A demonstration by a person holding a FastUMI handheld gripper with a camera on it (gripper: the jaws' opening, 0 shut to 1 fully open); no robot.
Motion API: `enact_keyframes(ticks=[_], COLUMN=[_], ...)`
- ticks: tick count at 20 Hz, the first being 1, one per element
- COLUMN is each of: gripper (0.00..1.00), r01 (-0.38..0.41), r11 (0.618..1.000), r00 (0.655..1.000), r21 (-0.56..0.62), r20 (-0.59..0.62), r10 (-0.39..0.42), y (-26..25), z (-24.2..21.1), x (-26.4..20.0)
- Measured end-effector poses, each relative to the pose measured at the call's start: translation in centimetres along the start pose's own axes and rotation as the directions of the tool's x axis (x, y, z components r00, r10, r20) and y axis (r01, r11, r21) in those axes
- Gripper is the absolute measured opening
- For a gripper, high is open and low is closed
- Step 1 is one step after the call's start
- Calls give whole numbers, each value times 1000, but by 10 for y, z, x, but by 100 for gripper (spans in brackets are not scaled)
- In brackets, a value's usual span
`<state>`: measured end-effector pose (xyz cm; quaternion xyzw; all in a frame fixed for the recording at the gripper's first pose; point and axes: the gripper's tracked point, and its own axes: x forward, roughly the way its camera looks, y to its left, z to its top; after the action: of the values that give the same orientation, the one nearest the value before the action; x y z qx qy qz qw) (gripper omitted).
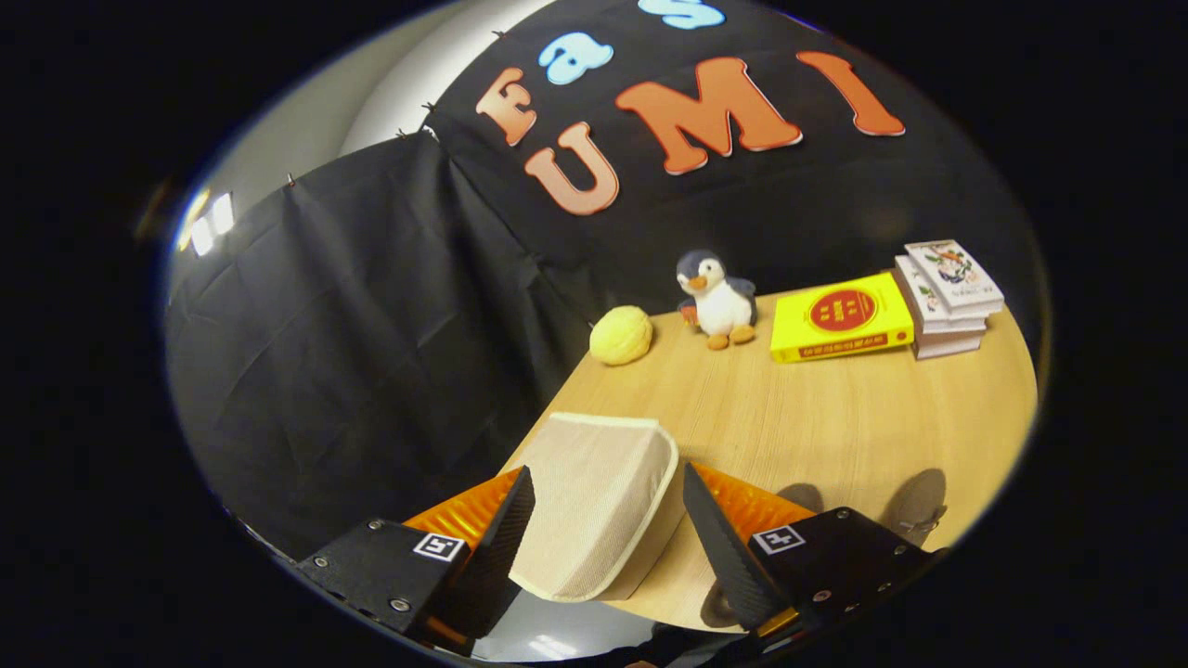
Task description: Open the storage box then place both shoes into the box .Put the left shoe in first, then the right shoe, with the right side of both shoes facing outward in a uniform manner.
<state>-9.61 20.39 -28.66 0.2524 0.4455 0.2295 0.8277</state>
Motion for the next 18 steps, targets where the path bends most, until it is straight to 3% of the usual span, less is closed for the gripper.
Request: enact_keyframes(ticks=[5,18], gripper=[96,96], r01=[-61,-103], r11=[987,903], r00=[985,939], r21=[149,416], r20=[-152,-259], r10=[84,227], y=[0,-12], z=[-50,-114], x=[29,87])
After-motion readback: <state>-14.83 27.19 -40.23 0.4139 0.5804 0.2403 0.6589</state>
